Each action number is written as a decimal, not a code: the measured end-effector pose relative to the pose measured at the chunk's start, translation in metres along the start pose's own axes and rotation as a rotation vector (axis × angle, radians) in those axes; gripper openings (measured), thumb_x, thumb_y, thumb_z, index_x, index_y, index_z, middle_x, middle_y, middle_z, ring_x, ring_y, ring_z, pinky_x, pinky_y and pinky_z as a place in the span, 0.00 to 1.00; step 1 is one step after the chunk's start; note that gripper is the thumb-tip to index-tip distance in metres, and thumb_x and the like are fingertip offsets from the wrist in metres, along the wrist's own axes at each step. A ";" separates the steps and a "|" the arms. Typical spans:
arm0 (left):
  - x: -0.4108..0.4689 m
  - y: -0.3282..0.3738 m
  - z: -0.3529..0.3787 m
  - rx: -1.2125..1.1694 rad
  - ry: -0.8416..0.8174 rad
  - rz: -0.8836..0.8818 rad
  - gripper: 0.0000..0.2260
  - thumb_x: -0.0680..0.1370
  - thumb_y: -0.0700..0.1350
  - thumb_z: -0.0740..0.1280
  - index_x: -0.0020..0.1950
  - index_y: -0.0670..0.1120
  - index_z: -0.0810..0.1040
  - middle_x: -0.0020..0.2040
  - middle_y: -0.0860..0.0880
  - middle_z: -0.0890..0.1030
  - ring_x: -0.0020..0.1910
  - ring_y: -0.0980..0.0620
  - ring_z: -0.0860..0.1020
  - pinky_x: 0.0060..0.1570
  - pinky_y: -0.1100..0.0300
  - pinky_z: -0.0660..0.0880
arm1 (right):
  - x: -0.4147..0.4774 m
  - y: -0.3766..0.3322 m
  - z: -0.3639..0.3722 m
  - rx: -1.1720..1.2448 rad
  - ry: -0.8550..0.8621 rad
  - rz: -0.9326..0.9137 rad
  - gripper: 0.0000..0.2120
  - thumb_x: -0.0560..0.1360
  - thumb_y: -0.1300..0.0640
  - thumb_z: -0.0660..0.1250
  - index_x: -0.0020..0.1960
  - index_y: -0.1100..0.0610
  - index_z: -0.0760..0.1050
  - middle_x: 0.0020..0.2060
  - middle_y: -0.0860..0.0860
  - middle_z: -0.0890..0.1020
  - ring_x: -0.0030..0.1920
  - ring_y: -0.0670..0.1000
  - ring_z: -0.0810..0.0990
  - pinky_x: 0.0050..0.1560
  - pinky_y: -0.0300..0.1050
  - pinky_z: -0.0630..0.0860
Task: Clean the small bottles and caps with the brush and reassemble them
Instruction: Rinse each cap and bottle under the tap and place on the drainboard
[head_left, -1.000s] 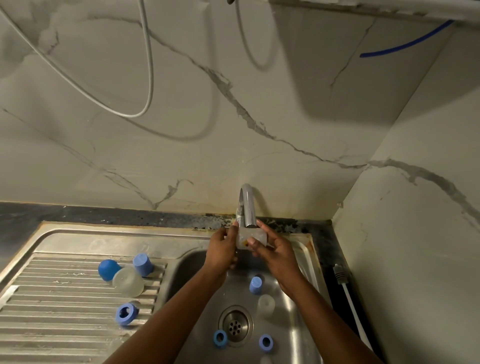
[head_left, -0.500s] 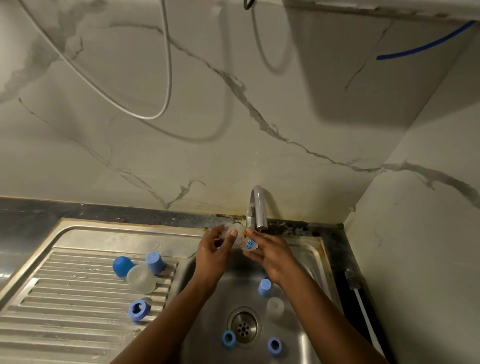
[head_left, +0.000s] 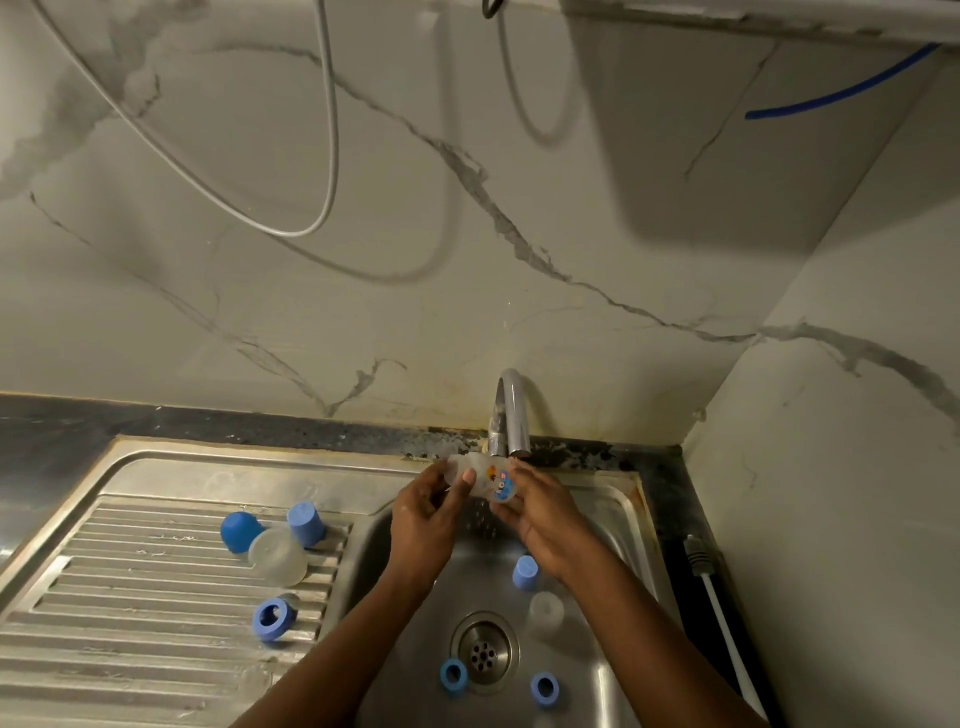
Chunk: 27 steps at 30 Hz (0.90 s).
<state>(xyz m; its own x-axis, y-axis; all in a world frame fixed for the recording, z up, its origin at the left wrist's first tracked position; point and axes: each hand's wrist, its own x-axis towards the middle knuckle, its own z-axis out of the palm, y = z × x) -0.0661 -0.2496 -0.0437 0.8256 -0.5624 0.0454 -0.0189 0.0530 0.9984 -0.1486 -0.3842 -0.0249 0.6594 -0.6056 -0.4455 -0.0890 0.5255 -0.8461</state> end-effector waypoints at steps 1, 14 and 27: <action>0.000 0.000 0.001 0.027 -0.008 0.008 0.17 0.82 0.51 0.71 0.69 0.45 0.79 0.59 0.48 0.87 0.58 0.51 0.86 0.57 0.46 0.84 | -0.003 -0.001 0.000 -0.020 -0.001 0.011 0.13 0.85 0.55 0.64 0.68 0.54 0.76 0.60 0.58 0.82 0.60 0.57 0.83 0.61 0.53 0.83; 0.020 0.006 0.040 0.328 -0.065 0.033 0.21 0.75 0.54 0.79 0.64 0.49 0.83 0.55 0.52 0.86 0.51 0.58 0.84 0.44 0.65 0.82 | 0.000 -0.001 -0.033 -0.859 -0.032 -0.334 0.35 0.74 0.58 0.77 0.76 0.43 0.69 0.69 0.41 0.78 0.67 0.45 0.78 0.66 0.49 0.79; 0.022 0.013 0.027 0.460 -0.226 0.160 0.11 0.84 0.52 0.67 0.53 0.48 0.87 0.45 0.55 0.87 0.43 0.62 0.85 0.44 0.68 0.78 | -0.016 -0.011 -0.029 -1.005 0.014 -0.429 0.24 0.70 0.44 0.76 0.64 0.34 0.76 0.61 0.43 0.84 0.62 0.47 0.81 0.64 0.53 0.80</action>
<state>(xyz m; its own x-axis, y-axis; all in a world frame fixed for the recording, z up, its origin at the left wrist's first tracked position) -0.0634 -0.2838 -0.0290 0.6510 -0.7433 0.1537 -0.4219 -0.1859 0.8874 -0.1801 -0.3980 -0.0169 0.7733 -0.6318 -0.0540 -0.4268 -0.4556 -0.7812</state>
